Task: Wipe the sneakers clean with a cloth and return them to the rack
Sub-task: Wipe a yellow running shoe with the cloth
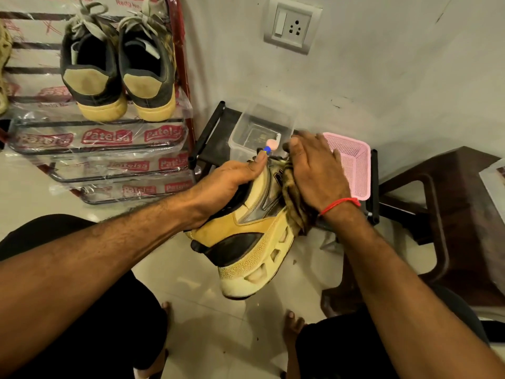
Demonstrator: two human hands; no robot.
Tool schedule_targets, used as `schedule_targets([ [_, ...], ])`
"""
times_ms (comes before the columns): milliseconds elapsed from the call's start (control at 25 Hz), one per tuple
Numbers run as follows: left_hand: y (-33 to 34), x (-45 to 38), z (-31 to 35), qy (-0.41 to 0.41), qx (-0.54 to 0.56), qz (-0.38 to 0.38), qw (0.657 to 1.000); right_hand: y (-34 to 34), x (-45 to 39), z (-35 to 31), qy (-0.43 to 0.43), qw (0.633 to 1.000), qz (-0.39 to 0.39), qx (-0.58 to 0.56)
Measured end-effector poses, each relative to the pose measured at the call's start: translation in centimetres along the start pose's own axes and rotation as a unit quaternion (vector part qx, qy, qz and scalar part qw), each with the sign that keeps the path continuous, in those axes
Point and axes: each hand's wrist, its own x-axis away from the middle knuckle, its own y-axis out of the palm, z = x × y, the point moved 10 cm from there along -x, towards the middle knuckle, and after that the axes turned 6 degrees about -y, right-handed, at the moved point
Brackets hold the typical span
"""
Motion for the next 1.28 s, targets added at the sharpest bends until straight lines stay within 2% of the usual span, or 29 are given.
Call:
schedule_targets([
  [80,0.5,-0.2,-0.5,-0.007,-0.002,-0.003,1.000,0.0,-0.1,1.8,0.041,0.998,-0.015,-0.037],
  [160,0.1,-0.4,-0.7,-0.010,0.017,0.006,1.000,0.4,0.7,0.9,0.034,0.999,-0.023,-0.027],
  [280,-1.0,-0.5,-0.7,-0.014,0.059,0.018,0.998,1.4,3.0,-4.9,-0.059,0.998,-0.011,-0.020],
  [400,-2.2,-0.6,0.4,0.022,0.087,0.016,0.996,2.3,5.1,-9.4,-0.137,0.990,0.025,-0.020],
  [560,-2.5,-0.1,2.0,0.072,0.063,-0.001,0.995,0.2,4.8,-10.0,-0.210,0.970,0.115,0.034],
  [680,-1.5,0.3,1.9,0.076,-0.010,-0.008,0.997,-1.2,2.4,-6.2,-0.164,0.978,0.119,0.043],
  [840,-0.8,0.0,0.6,0.069,-0.084,-0.014,0.994,0.0,-0.4,0.6,-0.038,0.998,0.010,-0.054],
  [920,-1.0,-0.4,0.1,0.062,-0.099,-0.006,0.993,0.1,-0.4,2.1,0.006,0.995,-0.011,-0.102],
  [1080,-1.6,-0.7,0.5,0.060,-0.080,0.011,0.995,-0.4,0.0,0.7,-0.034,0.996,-0.006,-0.080],
  [1280,-3.9,-0.4,0.8,0.053,-0.003,0.084,0.995,1.4,1.5,-2.0,-0.056,0.997,-0.059,-0.004],
])
